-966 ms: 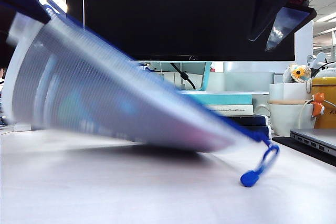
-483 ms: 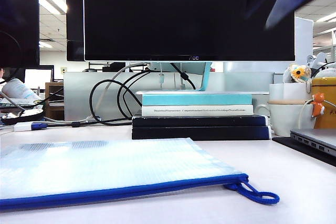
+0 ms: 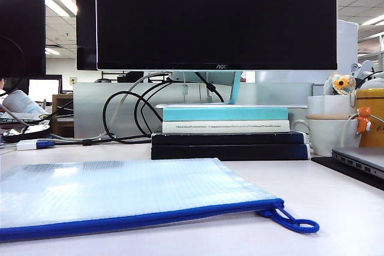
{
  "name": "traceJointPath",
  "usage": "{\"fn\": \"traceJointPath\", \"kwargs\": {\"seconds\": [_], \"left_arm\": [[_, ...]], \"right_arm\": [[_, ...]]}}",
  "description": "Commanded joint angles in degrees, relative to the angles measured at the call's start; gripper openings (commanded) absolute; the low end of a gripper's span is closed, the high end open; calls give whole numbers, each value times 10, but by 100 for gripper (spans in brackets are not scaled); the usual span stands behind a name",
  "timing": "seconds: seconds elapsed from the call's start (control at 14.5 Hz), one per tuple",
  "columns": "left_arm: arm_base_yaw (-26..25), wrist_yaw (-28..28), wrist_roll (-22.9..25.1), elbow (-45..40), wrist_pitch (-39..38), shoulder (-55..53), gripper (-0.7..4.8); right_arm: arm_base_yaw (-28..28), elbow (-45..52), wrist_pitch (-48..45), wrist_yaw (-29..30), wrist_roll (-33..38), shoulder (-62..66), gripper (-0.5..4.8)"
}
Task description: Pick up the transparent plastic file bag with a blue zipper and close its zipper.
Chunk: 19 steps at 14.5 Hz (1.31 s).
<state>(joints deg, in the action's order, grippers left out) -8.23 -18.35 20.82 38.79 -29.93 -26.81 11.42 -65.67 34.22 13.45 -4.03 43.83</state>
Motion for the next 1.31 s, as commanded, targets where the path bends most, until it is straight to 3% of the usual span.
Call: {"fn": "traceJointPath", "kwargs": {"seconds": [0.07,0.21,0.34,0.48,0.55,0.69,0.76,0.83,0.97,1.03,1.1,1.31], "left_arm": [[-3,-11,-89,-74,76,46,236],[-1,6,-114,-102,104,82,236],[-1,12,-146,-142,151,156,236],[-1,12,-198,-179,182,208,234],[-1,12,-213,-208,183,242,220],[-1,16,-246,-251,188,268,204],[0,26,-254,-284,222,268,137],[0,38,-258,-305,246,268,101],[0,66,-255,-331,262,268,84],[1,65,-246,-342,262,268,61],[0,44,-221,-366,266,268,-5],[-2,30,-200,-382,297,268,-5]], "right_arm": [[-13,182,-160,-1,96,-123,365],[-13,286,-249,-43,144,-194,355],[-12,418,-371,-35,189,-296,355],[-4,491,-439,-5,199,-347,253],[7,538,-442,-35,203,-376,174],[27,604,-445,-100,205,-407,155],[45,645,-471,-155,175,-421,-11],[54,652,-448,-211,147,-425,-2],[58,652,-398,-232,57,-426,-2],[58,652,-389,-254,50,-426,-2],[53,652,-363,-275,49,-427,-2],[5,652,-362,-259,34,-438,-2]]}}
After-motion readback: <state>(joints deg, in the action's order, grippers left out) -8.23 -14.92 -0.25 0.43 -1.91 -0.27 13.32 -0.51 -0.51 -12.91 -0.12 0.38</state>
